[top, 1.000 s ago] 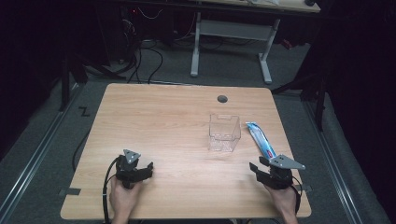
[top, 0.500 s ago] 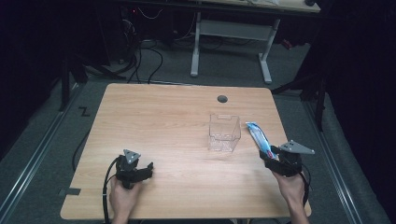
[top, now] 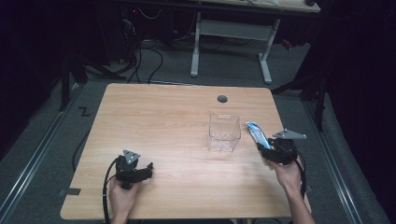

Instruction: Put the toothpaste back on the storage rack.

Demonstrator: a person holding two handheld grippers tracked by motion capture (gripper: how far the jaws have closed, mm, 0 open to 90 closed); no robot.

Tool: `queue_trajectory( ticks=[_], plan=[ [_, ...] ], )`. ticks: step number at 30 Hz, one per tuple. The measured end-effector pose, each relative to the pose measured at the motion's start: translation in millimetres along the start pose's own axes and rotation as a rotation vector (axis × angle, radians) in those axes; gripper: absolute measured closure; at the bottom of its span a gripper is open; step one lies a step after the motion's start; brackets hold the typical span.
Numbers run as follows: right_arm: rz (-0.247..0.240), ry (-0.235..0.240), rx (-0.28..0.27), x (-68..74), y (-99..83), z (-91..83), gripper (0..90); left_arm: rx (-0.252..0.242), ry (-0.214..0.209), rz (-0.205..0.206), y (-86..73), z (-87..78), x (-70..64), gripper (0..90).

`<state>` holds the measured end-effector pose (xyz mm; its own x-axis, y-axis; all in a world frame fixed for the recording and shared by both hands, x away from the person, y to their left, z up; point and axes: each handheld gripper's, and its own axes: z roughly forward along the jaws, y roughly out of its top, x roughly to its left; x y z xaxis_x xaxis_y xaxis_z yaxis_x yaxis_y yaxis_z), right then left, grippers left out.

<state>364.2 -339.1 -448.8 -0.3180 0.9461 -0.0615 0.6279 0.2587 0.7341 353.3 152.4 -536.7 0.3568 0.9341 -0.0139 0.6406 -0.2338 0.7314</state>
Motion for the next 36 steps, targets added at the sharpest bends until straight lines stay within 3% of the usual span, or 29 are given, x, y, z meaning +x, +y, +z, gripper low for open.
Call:
queue_trajectory(
  ticks=[11, 23, 27, 36],
  plan=[
    [0.009, -0.017, 0.061, -14.3, 22.9, 23.9, 50.3, 0.005, -0.007, 0.006, 0.5, 0.9, -0.7, 15.5],
    [0.024, -0.03, 0.116, -26.7, 34.2, 44.4, 48.9, 0.006, -0.025, 0.025, 0.6, 1.0, -1.8, 15.6],
    [0.014, -0.047, 0.174, -31.1, 31.2, 58.3, 48.7, 0.005, -0.029, 0.029, 0.6, 1.1, -2.1, 15.6],
    [0.082, -0.055, 0.209, -44.2, 31.4, 75.8, 43.6, 0.003, -0.031, 0.029, 0.6, 1.2, -2.5, 15.7]
  ],
)
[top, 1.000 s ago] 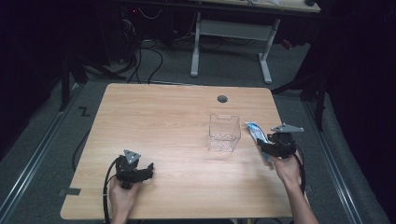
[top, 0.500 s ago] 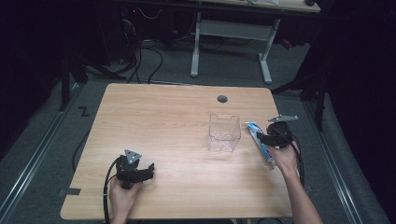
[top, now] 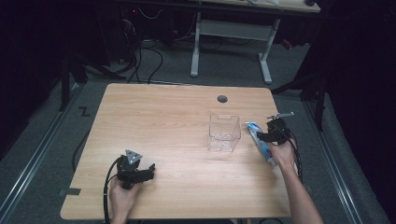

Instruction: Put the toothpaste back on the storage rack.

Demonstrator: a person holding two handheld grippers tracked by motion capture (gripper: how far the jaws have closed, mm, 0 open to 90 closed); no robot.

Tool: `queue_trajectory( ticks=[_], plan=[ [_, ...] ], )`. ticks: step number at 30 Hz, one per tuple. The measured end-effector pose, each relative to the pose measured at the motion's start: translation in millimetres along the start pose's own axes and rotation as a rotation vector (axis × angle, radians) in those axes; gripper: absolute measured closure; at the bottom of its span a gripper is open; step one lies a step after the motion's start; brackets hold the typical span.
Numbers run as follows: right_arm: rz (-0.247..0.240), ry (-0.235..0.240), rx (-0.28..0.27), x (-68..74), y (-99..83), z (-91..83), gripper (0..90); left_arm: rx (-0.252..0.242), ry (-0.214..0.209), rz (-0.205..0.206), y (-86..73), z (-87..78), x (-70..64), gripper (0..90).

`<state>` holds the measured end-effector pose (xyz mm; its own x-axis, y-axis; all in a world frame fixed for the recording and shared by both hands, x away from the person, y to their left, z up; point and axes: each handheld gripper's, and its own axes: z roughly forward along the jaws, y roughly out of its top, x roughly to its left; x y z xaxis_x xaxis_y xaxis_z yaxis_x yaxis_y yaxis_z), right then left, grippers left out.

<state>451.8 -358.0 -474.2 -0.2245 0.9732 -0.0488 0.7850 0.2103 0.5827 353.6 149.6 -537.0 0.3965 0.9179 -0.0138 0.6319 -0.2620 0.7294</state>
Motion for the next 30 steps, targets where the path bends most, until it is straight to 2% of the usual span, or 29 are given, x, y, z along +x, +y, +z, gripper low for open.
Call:
queue_trajectory(
  ticks=[2, 5, 7, 9, 18, 20, 27, 30],
  plan=[
    [0.012, 0.009, 0.008, -2.3, 2.2, 4.2, 43.1, 0.0, 0.0, 0.0, 0.0, 0.0, 0.0, 15.6],
    [0.003, 0.0, 0.022, -2.4, 6.0, 10.1, 42.7, 0.0, 0.0, 0.0, 0.0, 0.0, -0.1, 15.6],
    [0.017, 0.019, 0.024, -2.7, 8.1, 13.1, 42.0, 0.0, 0.0, 0.0, 0.0, 0.0, -0.1, 15.6],
    [0.024, 0.012, 0.029, -2.4, 9.7, 16.2, 41.9, 0.0, 0.0, 0.0, 0.0, 0.0, -0.1, 15.6],
    [0.017, 0.011, 0.092, -1.7, 14.1, 31.3, 40.7, 0.001, 0.001, 0.0, 0.1, 0.0, -0.2, 15.6],
    [0.028, 0.019, 0.1, -0.9, 14.5, 35.6, 41.5, 0.001, 0.001, 0.0, 0.1, 0.1, -0.2, 15.6],
    [-0.022, -0.002, 0.133, 8.4, 13.9, 42.6, 45.3, 0.001, 0.001, -0.001, 0.1, 0.1, -0.3, 15.6],
    [-0.026, 0.011, 0.132, 10.2, 14.8, 44.7, 48.2, 0.001, 0.001, -0.001, 0.1, 0.1, -0.3, 15.6]
  ],
)
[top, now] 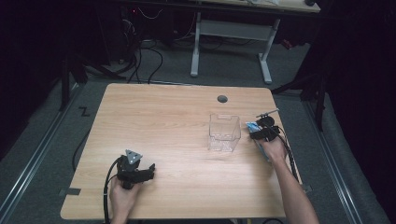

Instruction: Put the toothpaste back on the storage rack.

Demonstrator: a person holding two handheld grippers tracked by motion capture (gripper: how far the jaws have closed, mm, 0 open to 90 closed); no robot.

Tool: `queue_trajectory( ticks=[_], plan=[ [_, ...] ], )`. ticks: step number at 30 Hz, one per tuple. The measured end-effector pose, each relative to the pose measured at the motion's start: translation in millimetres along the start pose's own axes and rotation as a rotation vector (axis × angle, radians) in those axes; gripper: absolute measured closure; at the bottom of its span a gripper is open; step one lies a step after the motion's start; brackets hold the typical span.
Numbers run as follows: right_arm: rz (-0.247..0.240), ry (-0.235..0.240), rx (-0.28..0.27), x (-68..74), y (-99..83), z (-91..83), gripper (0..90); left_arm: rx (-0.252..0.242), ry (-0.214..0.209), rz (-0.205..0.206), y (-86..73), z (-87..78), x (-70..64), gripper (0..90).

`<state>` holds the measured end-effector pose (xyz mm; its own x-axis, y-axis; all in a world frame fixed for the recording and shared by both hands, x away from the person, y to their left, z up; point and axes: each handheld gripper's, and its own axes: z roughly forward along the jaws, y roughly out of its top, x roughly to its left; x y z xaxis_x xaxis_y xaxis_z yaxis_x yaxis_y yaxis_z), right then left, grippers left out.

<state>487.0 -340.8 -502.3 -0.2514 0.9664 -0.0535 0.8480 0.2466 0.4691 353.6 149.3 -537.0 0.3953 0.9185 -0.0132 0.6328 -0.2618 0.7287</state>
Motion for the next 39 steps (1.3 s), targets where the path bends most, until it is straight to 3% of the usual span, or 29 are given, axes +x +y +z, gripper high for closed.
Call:
queue_trajectory(
  ticks=[3, 10, 16, 25, 39],
  plan=[
    [-0.005, 0.006, 0.006, 1.3, 1.4, -0.4, 55.7, -0.001, 0.0, 0.0, 0.0, 0.0, 0.0, 15.6],
    [-0.011, 0.027, 0.042, 1.7, 5.0, -1.2, 60.1, 0.0, 0.0, 0.0, 0.0, 0.0, 0.0, 15.6],
    [-0.042, 0.016, 0.095, 7.5, 10.2, -5.8, 64.7, 0.0, 0.0, 0.0, 0.0, 0.0, 0.0, 15.6],
    [-0.066, 0.033, 0.105, 4.5, 9.1, -15.3, 70.8, 0.0, -0.001, 0.001, 0.0, -0.1, 0.0, 15.6],
    [-0.064, 0.092, 0.041, -2.1, 4.8, -41.7, 73.0, 0.0, -0.001, 0.001, -0.1, -0.1, -0.1, 15.6]
  ],
)
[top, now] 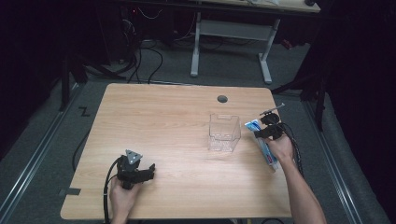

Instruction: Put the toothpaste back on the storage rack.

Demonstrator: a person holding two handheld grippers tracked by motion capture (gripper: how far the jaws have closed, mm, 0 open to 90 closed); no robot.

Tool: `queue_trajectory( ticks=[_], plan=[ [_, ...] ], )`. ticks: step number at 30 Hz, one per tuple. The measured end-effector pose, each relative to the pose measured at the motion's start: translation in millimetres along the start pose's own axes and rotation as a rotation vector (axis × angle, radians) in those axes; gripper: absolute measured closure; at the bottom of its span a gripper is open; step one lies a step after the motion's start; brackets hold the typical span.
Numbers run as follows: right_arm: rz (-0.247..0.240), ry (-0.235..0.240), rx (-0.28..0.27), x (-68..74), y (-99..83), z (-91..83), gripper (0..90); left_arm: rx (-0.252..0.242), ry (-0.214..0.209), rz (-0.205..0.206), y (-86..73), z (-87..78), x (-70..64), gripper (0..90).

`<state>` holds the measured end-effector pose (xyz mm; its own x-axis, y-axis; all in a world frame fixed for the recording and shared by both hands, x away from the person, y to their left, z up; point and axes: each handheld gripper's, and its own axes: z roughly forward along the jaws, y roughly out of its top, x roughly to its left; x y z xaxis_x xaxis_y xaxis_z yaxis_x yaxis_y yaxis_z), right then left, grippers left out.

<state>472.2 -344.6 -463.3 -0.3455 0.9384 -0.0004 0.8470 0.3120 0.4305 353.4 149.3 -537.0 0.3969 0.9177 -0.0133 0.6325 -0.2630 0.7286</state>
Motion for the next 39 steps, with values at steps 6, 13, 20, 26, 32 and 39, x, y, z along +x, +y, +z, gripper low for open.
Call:
queue_trajectory(
  ticks=[6, 13, 20, 26, 32, 39],
  plan=[
    [-0.007, 0.022, -0.071, 0.6, -3.2, -13.2, 73.8, 0.0, 0.0, 0.0, 0.0, 0.0, 0.0, 15.6],
    [0.014, 0.071, -0.156, -2.7, -9.4, -28.6, 74.4, 0.0, 0.0, 0.0, 0.0, 0.0, 0.0, 15.6],
    [0.011, 0.115, -0.21, -1.9, -16.9, -40.8, 74.5, -0.001, 0.0, 0.0, 0.0, 0.0, 0.0, 15.6],
    [0.009, 0.132, -0.238, -0.3, -18.7, -47.8, 74.6, -0.001, 0.0, -0.001, 0.0, 0.1, 0.0, 15.6],
    [0.003, 0.147, -0.279, 0.3, -21.2, -56.2, 74.7, -0.001, 0.0, -0.001, 0.0, 0.1, 0.0, 15.6],
    [-0.005, 0.155, -0.316, -0.9, -24.8, -64.1, 74.7, -0.001, 0.0, -0.001, 0.1, 0.1, -0.1, 15.6]
  ],
)
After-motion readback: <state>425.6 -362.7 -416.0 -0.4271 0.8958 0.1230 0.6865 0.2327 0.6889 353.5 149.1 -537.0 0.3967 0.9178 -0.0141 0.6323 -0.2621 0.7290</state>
